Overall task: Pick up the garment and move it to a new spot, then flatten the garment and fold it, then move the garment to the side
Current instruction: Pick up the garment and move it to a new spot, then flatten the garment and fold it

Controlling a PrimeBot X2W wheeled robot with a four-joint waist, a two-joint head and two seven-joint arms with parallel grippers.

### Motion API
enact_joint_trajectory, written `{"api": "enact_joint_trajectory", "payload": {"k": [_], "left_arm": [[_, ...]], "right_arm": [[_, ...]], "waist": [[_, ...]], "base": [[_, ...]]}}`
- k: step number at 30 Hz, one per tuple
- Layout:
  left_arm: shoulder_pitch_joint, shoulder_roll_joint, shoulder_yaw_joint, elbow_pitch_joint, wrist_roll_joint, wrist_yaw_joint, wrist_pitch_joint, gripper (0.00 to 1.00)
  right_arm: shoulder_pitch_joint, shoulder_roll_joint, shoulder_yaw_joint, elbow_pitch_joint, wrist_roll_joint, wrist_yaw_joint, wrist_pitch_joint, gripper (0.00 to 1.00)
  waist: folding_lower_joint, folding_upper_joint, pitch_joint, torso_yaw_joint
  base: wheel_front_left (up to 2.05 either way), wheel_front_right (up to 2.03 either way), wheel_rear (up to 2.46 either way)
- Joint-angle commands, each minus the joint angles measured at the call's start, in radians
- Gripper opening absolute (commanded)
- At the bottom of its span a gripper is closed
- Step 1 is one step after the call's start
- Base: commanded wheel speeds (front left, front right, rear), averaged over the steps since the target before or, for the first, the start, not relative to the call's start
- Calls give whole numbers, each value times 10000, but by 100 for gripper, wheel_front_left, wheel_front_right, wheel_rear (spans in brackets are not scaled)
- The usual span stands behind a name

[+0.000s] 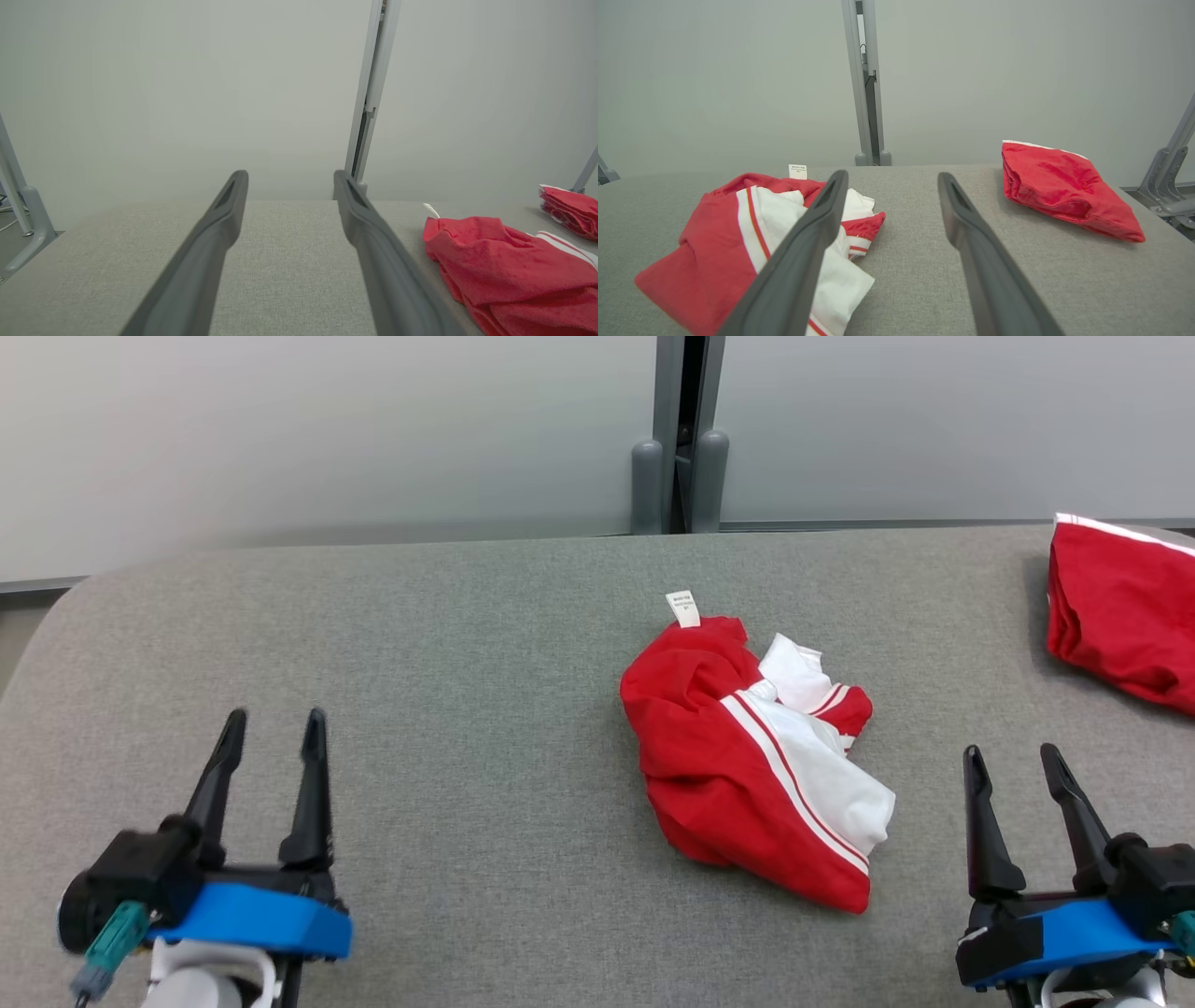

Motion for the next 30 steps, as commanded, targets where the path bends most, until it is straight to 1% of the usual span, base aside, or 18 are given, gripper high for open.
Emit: {"api": "enact_joint_trajectory", "payload": {"k": [1,5,12,19,30], "left_arm": [[419,35,289,-146,107,43,-36,100],[1156,-87,808,-414,362,-150,-35,100],[1842,-444,1163,-491,734,-438,-36,100],[2073,-782,1378,-385,1000,-675,-35,100],[2144,-983,1618,-231,1235,-957,-37,100]], "right_arm": [[205,13,-24,-13,-57,-3,5,100],[382,14,-61,-18,-46,-3,28,100],[675,14,-118,45,27,-3,58,100],[852,14,-46,139,83,-3,44,100],[934,14,-5,61,90,-3,143,100]], "waist": [[0,0,-90,86],[0,0,-230,226],[0,0,-429,394],[0,0,-591,436],[0,0,-626,410]], "base": [[0,0,0],[0,0,0],[0,0,0],[0,0,0],[0,0,0]]}}
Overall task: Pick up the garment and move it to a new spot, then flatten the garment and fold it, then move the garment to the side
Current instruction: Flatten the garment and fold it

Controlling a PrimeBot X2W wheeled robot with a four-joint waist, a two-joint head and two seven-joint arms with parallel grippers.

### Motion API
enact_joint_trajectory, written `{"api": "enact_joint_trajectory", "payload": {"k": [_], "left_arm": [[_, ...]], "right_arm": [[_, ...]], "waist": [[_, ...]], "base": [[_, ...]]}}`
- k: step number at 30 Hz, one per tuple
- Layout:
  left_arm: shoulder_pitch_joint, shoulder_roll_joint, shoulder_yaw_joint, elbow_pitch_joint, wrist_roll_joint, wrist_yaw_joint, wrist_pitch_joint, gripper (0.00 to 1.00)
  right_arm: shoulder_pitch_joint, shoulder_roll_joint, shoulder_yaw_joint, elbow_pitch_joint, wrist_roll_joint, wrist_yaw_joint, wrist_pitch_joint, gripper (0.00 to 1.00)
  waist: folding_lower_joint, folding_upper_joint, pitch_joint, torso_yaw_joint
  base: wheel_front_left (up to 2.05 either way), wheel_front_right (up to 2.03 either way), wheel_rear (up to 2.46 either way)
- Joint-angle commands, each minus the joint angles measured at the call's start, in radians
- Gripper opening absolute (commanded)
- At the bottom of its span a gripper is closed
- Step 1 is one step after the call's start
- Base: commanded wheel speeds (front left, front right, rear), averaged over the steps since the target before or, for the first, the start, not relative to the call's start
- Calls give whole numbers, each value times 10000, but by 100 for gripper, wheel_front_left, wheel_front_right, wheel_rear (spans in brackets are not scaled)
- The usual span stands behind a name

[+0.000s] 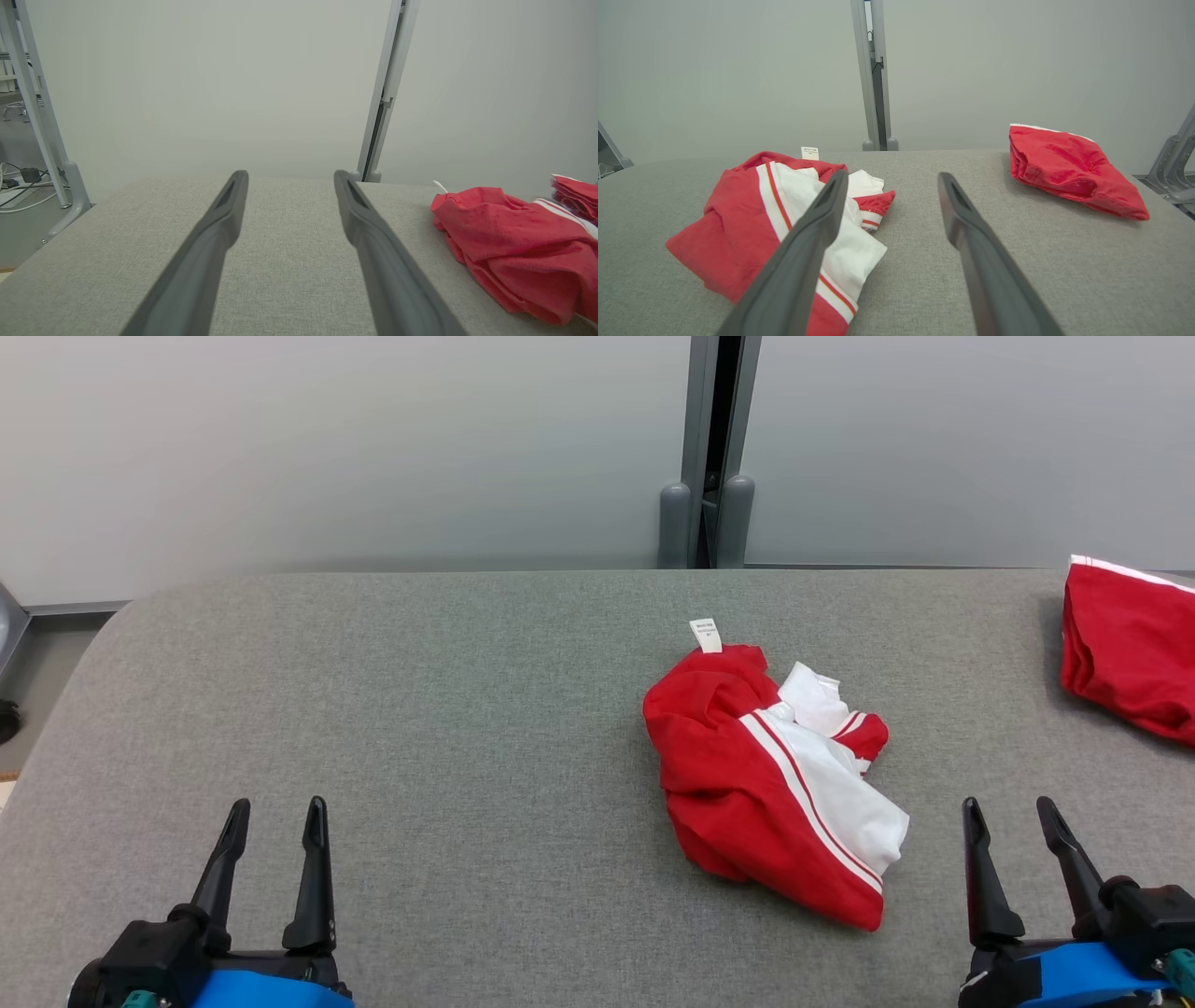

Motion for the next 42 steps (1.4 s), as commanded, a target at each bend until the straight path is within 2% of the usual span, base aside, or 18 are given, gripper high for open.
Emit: {"api": "enact_joint_trajectory", "payload": {"k": [1,11,16,36,41,42], "left_arm": [[100,-16,75,57,51,-65,-33,100],[32,-192,184,156,218,-202,-32,100],[-126,-305,178,163,316,-295,-34,100],[-887,-789,247,378,664,-720,-32,100],[-919,-884,297,399,750,-794,-34,100],[-924,-901,312,402,772,-810,-34,100]], "right_arm": [[131,14,17,-29,-8,-3,26,100],[64,14,226,121,-33,-3,112,100],[-40,14,564,593,-91,-3,161,100],[-1548,13,1430,5264,-54,-5,-623,100],[-1802,25,1797,6011,137,-3,-813,100],[-1844,28,1875,6099,223,-2,-871,55]], "waist": [[1,0,10,13],[1,0,106,68],[1,0,314,131],[1,0,1168,578],[1,0,1246,625],[1,0,1252,626]], "base": [[0,0,0],[0,0,0],[0,0,0],[0,0,0],[0,0,0],[0,0,0]]}}
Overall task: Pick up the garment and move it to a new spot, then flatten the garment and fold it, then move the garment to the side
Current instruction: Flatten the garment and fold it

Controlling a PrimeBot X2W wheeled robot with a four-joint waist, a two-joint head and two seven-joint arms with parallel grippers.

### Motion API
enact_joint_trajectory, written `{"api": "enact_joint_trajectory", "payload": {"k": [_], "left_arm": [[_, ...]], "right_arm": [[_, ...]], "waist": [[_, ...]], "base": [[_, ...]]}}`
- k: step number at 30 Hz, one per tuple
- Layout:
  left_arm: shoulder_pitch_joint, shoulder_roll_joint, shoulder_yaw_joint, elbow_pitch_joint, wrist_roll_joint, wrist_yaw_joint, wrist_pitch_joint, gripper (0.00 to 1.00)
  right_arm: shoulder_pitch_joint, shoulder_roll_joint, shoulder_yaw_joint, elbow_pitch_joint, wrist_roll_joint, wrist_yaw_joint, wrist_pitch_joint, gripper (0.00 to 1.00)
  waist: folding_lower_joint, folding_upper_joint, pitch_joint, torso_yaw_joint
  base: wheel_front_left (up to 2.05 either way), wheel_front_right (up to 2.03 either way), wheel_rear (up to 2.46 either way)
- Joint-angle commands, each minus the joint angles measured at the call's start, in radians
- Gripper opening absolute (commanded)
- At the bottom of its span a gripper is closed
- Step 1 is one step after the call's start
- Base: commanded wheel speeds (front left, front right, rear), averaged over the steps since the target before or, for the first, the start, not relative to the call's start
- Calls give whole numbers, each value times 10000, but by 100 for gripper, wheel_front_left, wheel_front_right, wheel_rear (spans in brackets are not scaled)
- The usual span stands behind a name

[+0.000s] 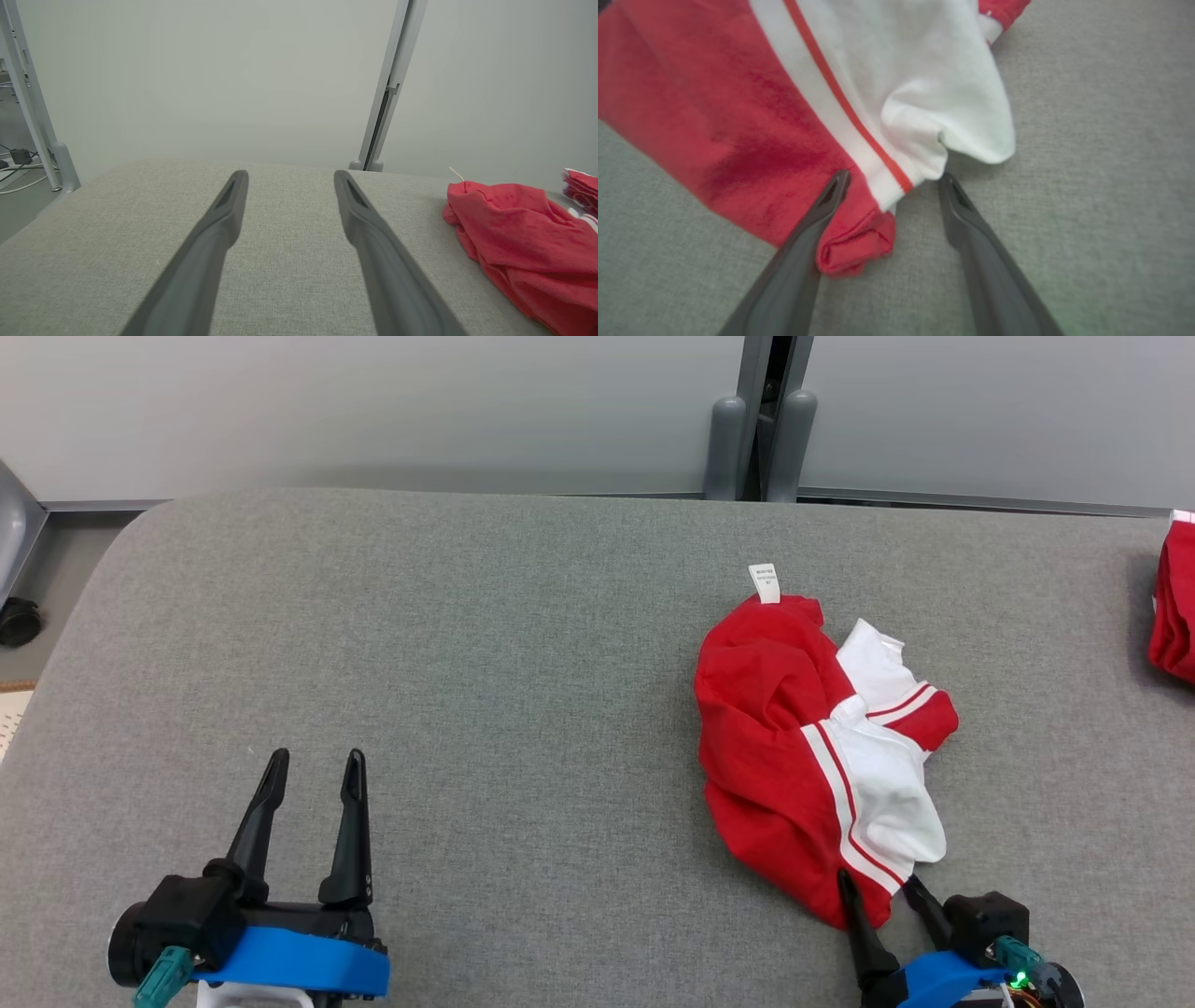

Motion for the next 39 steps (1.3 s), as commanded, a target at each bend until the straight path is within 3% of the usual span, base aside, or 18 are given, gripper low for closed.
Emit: {"api": "enact_joint_trajectory", "payload": {"k": [1,2,8,13,21,25,33,39], "left_arm": [[-82,-1,57,21,56,-27,-31,100],[-77,-15,80,24,77,-42,-32,100],[62,-88,206,18,154,-77,-32,100],[121,-130,275,-11,218,-124,-31,100],[181,-224,352,3,294,-205,-31,100],[155,-262,404,39,340,-243,-31,100],[-12,-402,375,176,394,-381,-32,100],[-57,-502,390,229,437,-443,-31,100]], "right_arm": [[26,50,164,361,124,2,66,21],[-42,53,162,373,196,0,-37,0],[-510,-15,-760,-9,37,-7,-557,0],[-755,-546,-2120,-895,-238,-3,-664,0],[-544,-1541,-4085,-3233,-519,-3,185,0],[-320,-1699,-4532,-4468,-624,-1,803,0],[-818,-1642,-3359,-5805,-536,-1,1563,0],[-2477,-1593,-1173,-5651,-438,-1,1734,0]], "waist": [[-1,-1,5,-3],[-1,-1,4,-14],[-1,-1,-70,-201],[-1,-1,-111,-400],[-1,-1,-112,-607],[-1,-1,-122,-648],[-1,-1,-236,-530],[-1,-1,-199,-208]], "base": [[0,0,0],[0,0,0],[0,0,0],[0,0,0],[0,0,0],[0,0,0],[0,0,0],[0,0,0]]}}
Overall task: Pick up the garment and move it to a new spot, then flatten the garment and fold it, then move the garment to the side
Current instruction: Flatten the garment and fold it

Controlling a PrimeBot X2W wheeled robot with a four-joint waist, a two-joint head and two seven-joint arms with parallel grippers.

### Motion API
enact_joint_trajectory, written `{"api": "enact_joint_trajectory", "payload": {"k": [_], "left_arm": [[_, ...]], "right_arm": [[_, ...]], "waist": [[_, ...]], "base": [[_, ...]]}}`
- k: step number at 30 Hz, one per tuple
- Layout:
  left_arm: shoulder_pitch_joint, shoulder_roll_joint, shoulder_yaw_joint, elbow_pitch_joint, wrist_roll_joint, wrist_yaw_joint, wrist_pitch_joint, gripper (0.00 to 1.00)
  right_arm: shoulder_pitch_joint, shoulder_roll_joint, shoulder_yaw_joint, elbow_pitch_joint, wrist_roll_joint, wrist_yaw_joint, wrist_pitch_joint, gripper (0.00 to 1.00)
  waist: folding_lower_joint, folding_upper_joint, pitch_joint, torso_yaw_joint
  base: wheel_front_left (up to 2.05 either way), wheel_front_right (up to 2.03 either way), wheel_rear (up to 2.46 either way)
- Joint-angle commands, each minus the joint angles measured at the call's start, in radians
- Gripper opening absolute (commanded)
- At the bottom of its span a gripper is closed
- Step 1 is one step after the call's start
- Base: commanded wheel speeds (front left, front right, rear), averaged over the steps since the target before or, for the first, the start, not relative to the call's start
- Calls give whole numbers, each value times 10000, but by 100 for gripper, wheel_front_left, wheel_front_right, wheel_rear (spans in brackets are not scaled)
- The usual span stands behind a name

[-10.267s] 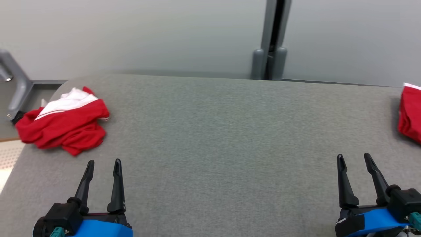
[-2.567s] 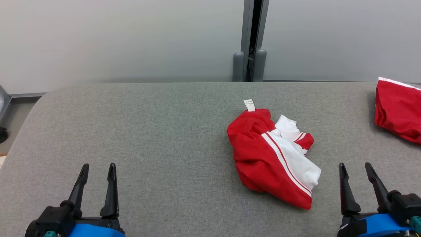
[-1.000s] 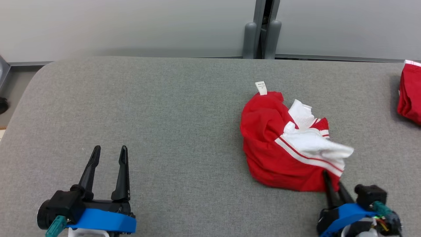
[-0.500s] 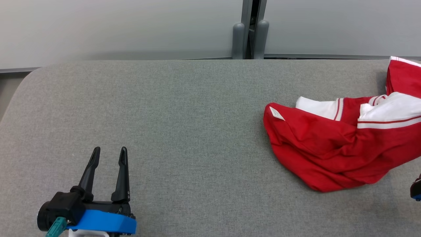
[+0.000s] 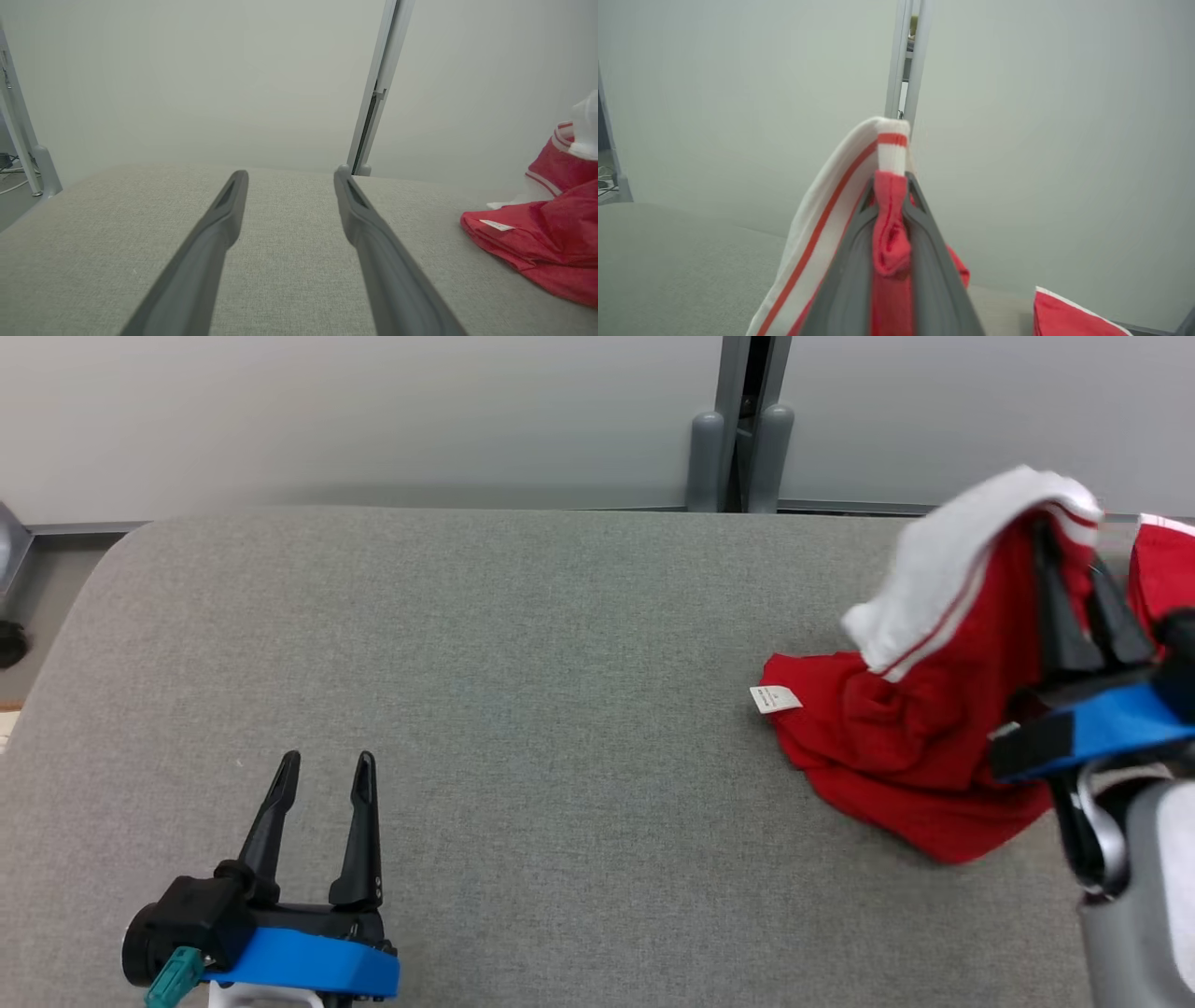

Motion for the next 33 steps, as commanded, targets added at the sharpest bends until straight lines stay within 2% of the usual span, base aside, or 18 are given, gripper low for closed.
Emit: {"api": "enact_joint_trajectory", "payload": {"k": [1,6,7,10,15,23,28,33], "left_arm": [[-70,-34,39,29,64,-22,-31,100],[-199,-132,42,80,52,-80,-32,100],[-199,-132,42,80,52,-80,-32,100],[-265,-211,49,114,60,-103,-32,100],[-323,-287,189,171,77,-169,-32,100],[-95,-387,389,68,136,-137,-31,100],[-140,-433,480,60,145,-162,-31,100],[-154,-465,467,53,192,-196,-31,100]], "right_arm": [[-696,125,669,170,109,-3,26,0],[-2687,530,2656,1086,190,-3,-195,0],[-2687,530,2656,1086,190,-3,-195,0],[-3887,863,3631,1755,227,-3,-418,0],[-5515,1371,4512,2691,425,-3,-922,0],[-6471,1661,4892,3426,830,-3,-1594,0],[-5849,1626,4654,3785,761,-5,-1679,0],[-4516,951,3872,4138,608,-5,-1811,0]], "waist": [[0,0,79,163],[0,0,263,585],[0,0,263,585],[0,0,338,875],[0,0,389,1284],[0,0,379,1437],[0,0,407,1226],[0,0,419,975]], "base": [[0,0,0],[0,0,0],[0,0,0],[0,0,0],[0,0,0],[0,0,0],[0,0,0],[0,0,0]]}}
